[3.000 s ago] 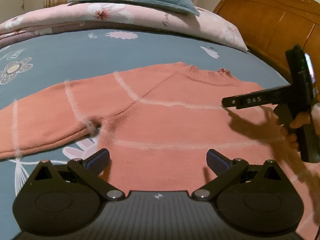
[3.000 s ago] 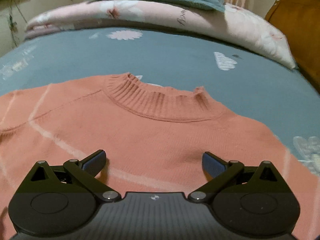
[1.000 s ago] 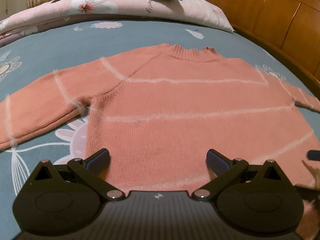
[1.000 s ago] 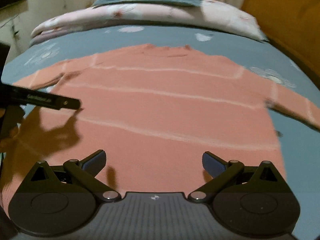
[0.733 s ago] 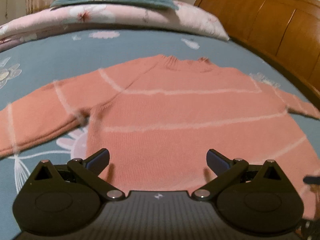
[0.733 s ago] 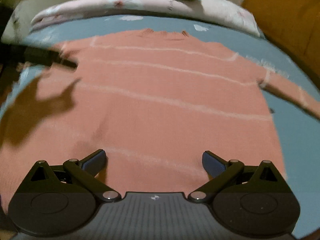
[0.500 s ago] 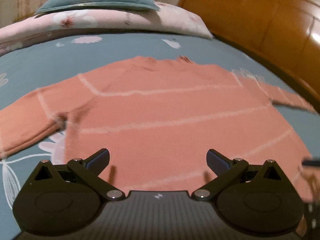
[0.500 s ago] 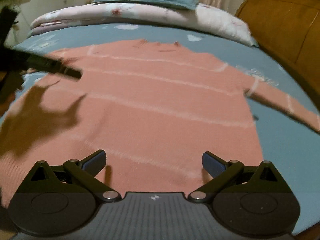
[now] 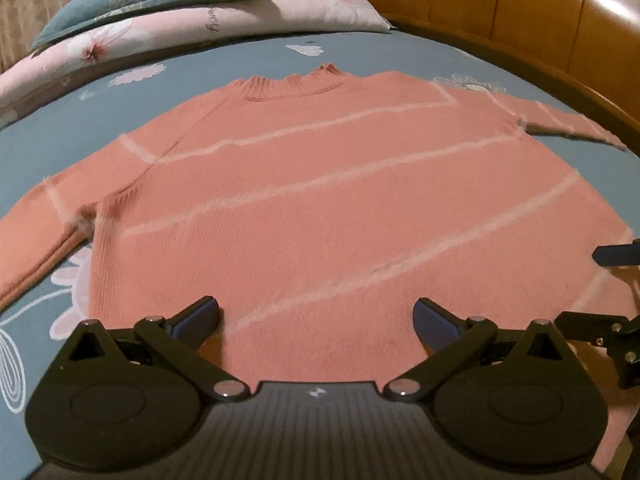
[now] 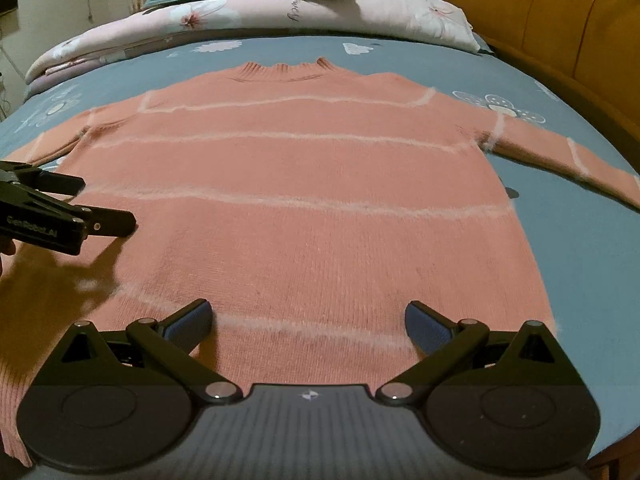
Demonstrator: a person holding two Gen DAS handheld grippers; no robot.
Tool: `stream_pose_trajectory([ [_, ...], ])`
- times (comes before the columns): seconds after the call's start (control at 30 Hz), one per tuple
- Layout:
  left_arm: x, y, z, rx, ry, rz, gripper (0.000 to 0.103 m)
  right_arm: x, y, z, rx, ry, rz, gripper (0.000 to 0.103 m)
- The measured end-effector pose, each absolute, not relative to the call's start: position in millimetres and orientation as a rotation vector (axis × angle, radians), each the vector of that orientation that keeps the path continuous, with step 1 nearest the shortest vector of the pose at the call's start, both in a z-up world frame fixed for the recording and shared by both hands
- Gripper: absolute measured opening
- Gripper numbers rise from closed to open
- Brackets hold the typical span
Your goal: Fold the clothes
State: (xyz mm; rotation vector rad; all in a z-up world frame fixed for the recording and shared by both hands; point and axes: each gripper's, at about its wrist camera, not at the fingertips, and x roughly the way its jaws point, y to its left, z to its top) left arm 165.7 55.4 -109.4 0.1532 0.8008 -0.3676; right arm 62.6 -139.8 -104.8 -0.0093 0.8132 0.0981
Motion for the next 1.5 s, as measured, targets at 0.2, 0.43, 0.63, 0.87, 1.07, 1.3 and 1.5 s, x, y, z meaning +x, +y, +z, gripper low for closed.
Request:
stream_pose_trajectory([
  [0.2, 162, 61, -111, 0.150, 0.787, -0.385, 0.102, 62, -142, -105, -0.011, 0.811, 0.104, 0.103],
  [0.43, 160, 63, -112, 0.167, 0.769, -0.403, 0.102, 56, -143, -106, -0.018, 0.804, 0.109, 0.103],
  [0.63, 160, 64, -113, 0.165, 0.770, -0.410, 0.102, 26, -160, -105, -0.017, 0.792, 0.137, 0.103],
  [0.87, 160, 65, -112, 0.170, 0.768, -0.412, 0.102, 31, -187, -87, 0.054, 0.734, 0.097, 0.103],
  [1.07, 159, 64, -113, 0.171, 0.762, -0.407, 0.102, 64, -209, -97, 0.071, 0.784, 0.071, 0.103],
  [1.3, 159, 63, -113, 0.171, 0.766, -0.404, 0.102, 43, -214, -110, -0.006, 0.718, 0.127, 0.103],
  [1.5, 155, 67, -111, 0.179, 0.769, -0.422, 0.102, 37, -219, -111, 0.009, 0.695, 0.137, 0.103],
])
